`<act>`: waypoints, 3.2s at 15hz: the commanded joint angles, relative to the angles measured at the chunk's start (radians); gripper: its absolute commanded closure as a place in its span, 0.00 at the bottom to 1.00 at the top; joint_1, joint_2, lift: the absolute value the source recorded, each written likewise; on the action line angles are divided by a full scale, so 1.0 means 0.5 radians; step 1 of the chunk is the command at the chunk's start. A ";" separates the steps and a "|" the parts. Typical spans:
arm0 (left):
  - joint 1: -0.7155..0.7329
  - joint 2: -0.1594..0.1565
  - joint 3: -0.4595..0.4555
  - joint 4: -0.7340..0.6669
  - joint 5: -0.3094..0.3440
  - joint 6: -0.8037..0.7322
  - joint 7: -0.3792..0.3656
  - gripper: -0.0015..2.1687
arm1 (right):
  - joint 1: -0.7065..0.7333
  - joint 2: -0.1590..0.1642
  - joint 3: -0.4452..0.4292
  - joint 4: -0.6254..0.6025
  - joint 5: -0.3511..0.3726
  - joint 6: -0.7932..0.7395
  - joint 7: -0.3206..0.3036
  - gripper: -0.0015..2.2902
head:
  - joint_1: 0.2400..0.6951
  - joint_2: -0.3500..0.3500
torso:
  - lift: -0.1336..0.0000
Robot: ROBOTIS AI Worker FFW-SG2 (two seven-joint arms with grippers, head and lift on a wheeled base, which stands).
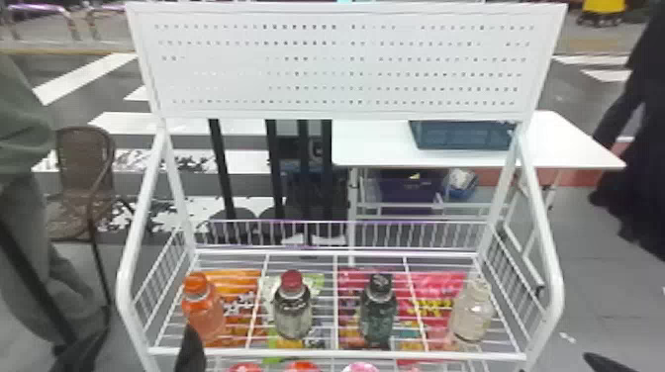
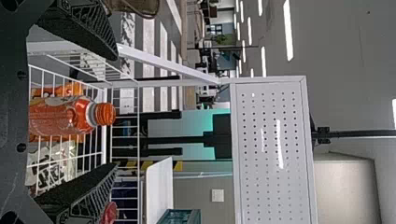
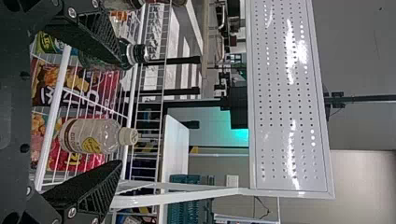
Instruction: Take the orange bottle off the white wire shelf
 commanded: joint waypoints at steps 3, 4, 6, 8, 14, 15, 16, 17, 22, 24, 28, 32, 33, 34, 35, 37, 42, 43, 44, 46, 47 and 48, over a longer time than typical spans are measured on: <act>0.002 0.000 -0.003 -0.001 0.000 0.000 -0.002 0.04 | 0.005 0.000 0.000 -0.004 0.003 -0.006 0.000 0.06 | 0.57 0.50 | 1.00; 0.002 0.000 -0.003 -0.001 0.000 0.000 -0.002 0.04 | 0.005 0.000 0.000 -0.004 0.000 0.000 0.000 0.06 | 0.57 0.50 | 1.00; -0.001 0.000 -0.006 -0.001 0.000 0.000 -0.002 0.04 | 0.005 0.000 0.000 -0.007 0.000 -0.006 0.000 0.06 | 0.57 0.50 | 1.00; -0.001 0.000 -0.006 -0.001 0.000 0.000 -0.002 0.04 | -0.001 0.000 0.000 0.002 0.000 0.000 0.000 0.06 | 0.57 0.50 | 1.00; -0.001 0.000 -0.003 -0.001 0.000 0.000 0.001 0.04 | -0.004 0.000 0.000 0.005 0.003 -0.006 0.000 0.06 | 0.57 0.50 | 1.00; -0.001 0.000 -0.003 -0.001 0.000 0.000 0.001 0.04 | -0.004 0.003 0.000 0.008 0.003 -0.006 0.000 0.06 | 0.57 0.50 | 1.00; -0.004 0.000 -0.006 0.005 0.000 0.000 -0.002 0.04 | -0.007 0.000 0.000 0.014 0.003 0.000 0.000 0.06 | 0.57 0.50 | 1.00; -0.007 0.000 -0.003 0.020 0.006 0.000 0.001 0.04 | -0.010 0.003 0.000 0.023 0.000 0.000 0.000 0.06 | 0.57 0.50 | 1.00; -0.090 0.009 -0.067 0.293 0.021 -0.141 0.001 0.04 | -0.026 0.003 0.000 0.039 0.003 0.000 0.000 0.06 | 0.57 0.50 | 1.00; -0.182 0.006 -0.095 0.477 0.028 -0.227 0.001 0.04 | -0.029 0.003 0.012 0.042 0.003 0.000 0.000 0.06 | 0.57 0.50 | 1.00; -0.376 -0.006 -0.132 0.799 0.061 -0.319 0.001 0.04 | -0.026 0.006 0.012 0.042 0.006 0.000 0.000 0.06 | 0.57 0.50 | 1.00; -0.584 -0.015 -0.107 1.146 0.080 -0.614 0.004 0.04 | -0.016 0.009 0.012 0.039 0.012 -0.006 0.000 0.06 | 0.57 0.50 | 1.00; -0.649 -0.018 -0.101 1.235 0.080 -0.656 0.004 0.04 | -0.016 0.009 0.015 0.036 0.015 0.000 0.003 0.06 | 0.57 0.50 | 1.00; -0.713 -0.024 -0.092 1.321 0.083 -0.656 0.001 0.04 | -0.013 0.009 0.018 0.033 0.015 0.000 0.003 0.06 | 0.57 0.50 | 1.00; -0.774 -0.031 -0.086 1.401 0.086 -0.663 -0.005 0.04 | -0.010 0.006 0.018 0.033 0.018 -0.006 0.003 0.06 | 0.57 0.50 | 1.00; -0.848 -0.040 -0.074 1.505 0.098 -0.675 -0.042 0.04 | -0.004 0.006 0.015 0.029 0.018 -0.006 0.003 0.06 | 0.57 0.50 | 1.00; -1.005 -0.055 -0.074 1.723 0.117 -0.693 -0.054 0.04 | 0.005 0.003 0.015 0.026 0.028 0.000 0.003 0.06 | 0.57 0.50 | 1.00; -1.035 -0.058 -0.074 1.763 0.117 -0.706 -0.063 0.04 | 0.005 0.000 0.018 0.029 0.031 0.000 0.000 0.06 | 0.57 0.50 | 1.00; -1.072 -0.061 -0.074 1.799 0.117 -0.706 -0.073 0.04 | 0.002 0.000 0.018 0.029 0.031 0.000 0.000 0.06 | 0.57 0.50 | 1.00; -1.155 -0.067 -0.074 1.873 0.120 -0.706 -0.076 0.04 | 0.002 0.000 0.018 0.023 0.040 0.000 0.000 0.06 | 0.57 0.50 | 1.00; -1.204 -0.070 -0.074 1.916 0.120 -0.706 -0.079 0.04 | 0.005 -0.003 0.015 0.026 0.040 0.000 0.000 0.06 | 0.57 0.50 | 1.00; -1.265 -0.070 -0.074 1.984 0.123 -0.706 -0.091 0.04 | 0.008 -0.003 0.015 0.026 0.040 0.000 0.000 0.06 | 0.57 0.50 | 1.00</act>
